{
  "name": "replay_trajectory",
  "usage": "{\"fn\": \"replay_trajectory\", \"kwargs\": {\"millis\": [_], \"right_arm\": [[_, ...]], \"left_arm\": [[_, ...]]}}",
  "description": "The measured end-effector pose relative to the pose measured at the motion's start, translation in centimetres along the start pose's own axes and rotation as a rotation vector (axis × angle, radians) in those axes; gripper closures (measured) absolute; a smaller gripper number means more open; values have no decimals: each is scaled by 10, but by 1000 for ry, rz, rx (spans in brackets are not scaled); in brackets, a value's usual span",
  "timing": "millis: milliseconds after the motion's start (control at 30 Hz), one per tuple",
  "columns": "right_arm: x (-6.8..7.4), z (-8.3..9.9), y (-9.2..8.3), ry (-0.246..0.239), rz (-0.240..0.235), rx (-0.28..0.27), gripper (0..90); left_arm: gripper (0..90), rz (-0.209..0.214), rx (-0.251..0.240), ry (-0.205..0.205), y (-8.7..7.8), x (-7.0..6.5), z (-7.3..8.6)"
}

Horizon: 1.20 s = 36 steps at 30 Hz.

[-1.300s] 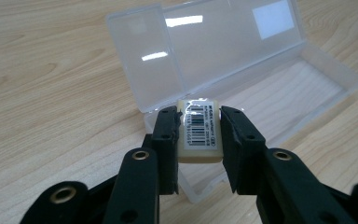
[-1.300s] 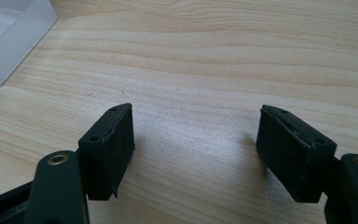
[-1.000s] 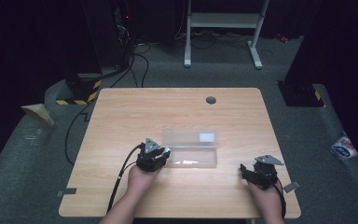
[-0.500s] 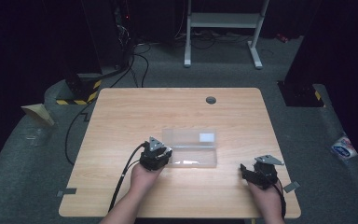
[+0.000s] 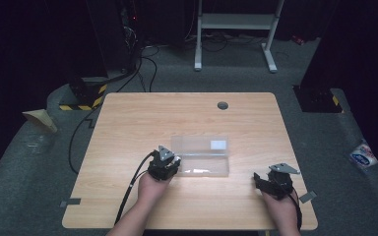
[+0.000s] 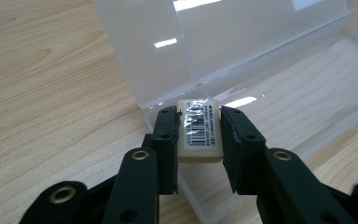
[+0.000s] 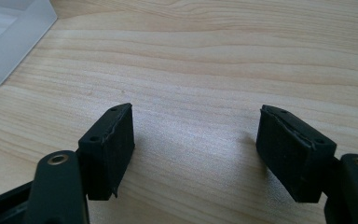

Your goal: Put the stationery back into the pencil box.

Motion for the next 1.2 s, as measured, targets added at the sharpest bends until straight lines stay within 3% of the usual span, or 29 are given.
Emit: {"fn": "replay_trajectory", "kwargs": {"millis": [233,600,1000,1200], "right_arm": [[0,0,0,0,-1,0,275],[0,0,0,-1,1,0,277],[0,0,0,-3,1,-1,277],[0,0,0,-3,1,-1,277]], "left_arm": [[678,-6,7,12,3,-2,2],[647,0,-28,-35,-4,1,-5],[643,6,-51,-51,-10,8,-8],[582,29,-66,-70,-14,16,-8]]}}
Point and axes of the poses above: each handheld gripper's, and its own axes: y roughly forward along the jaws, z roughly out of its underside, x roughly to its left, the point moved 6 cm from there along y, roughly forward along the jaws, and after that the axes turned 11 degrees about -z, right-handed, at the moved point
